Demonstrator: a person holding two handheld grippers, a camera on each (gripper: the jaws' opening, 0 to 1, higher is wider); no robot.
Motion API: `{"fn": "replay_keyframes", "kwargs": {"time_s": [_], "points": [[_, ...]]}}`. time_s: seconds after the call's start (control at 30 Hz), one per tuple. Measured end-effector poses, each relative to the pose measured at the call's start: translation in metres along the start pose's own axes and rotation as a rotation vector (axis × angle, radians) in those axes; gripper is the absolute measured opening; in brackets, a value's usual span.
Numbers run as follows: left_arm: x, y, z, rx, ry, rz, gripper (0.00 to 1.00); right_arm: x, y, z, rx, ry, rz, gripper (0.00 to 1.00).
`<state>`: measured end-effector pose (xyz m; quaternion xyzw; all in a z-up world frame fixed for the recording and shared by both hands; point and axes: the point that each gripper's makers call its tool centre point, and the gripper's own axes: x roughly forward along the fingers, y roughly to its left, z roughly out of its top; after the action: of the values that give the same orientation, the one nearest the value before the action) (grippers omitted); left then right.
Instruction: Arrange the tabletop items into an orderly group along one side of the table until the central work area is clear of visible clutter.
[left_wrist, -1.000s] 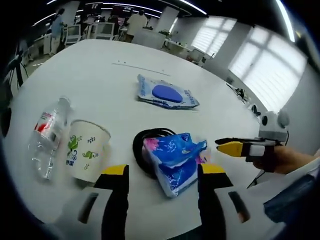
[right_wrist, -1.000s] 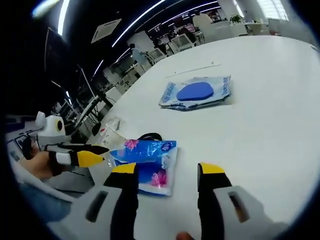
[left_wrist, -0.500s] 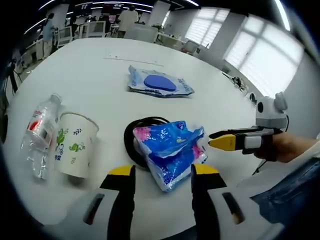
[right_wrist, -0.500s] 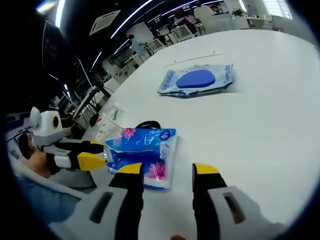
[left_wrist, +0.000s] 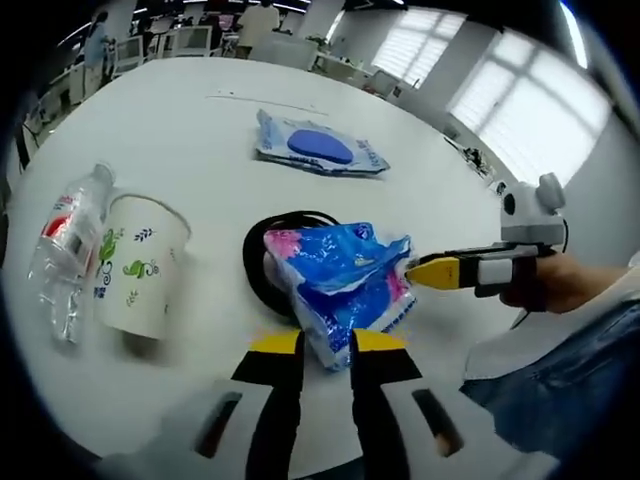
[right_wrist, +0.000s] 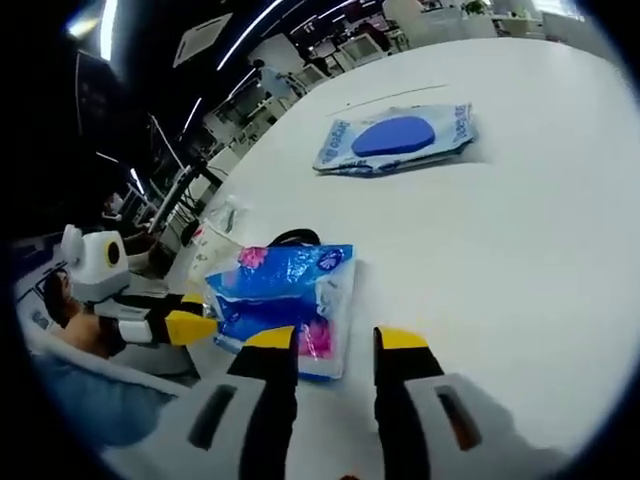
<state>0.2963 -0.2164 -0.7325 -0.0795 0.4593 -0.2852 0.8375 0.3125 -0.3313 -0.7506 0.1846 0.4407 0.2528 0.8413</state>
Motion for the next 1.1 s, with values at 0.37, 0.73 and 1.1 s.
{"fn": "replay_keyframes", "kwargs": {"time_s": [0.37, 0.73, 1.1], "points": [[0.002, -0.002, 0.009, -0.029, -0.005, -0.001, 0.01, -0.006, -0.003, 0.010, 0.037, -0.007, 0.026, 0.00], [0.021, -0.026, 0.033, 0.054, 0.014, -0.066, 0.01, -0.029, -0.024, 0.037, 0.109, -0.107, -0.005, 0.00], [0.049, -0.065, 0.080, 0.210, 0.041, -0.166, 0.01, -0.071, -0.057, 0.066, 0.184, -0.216, -0.088, 0.00]]}}
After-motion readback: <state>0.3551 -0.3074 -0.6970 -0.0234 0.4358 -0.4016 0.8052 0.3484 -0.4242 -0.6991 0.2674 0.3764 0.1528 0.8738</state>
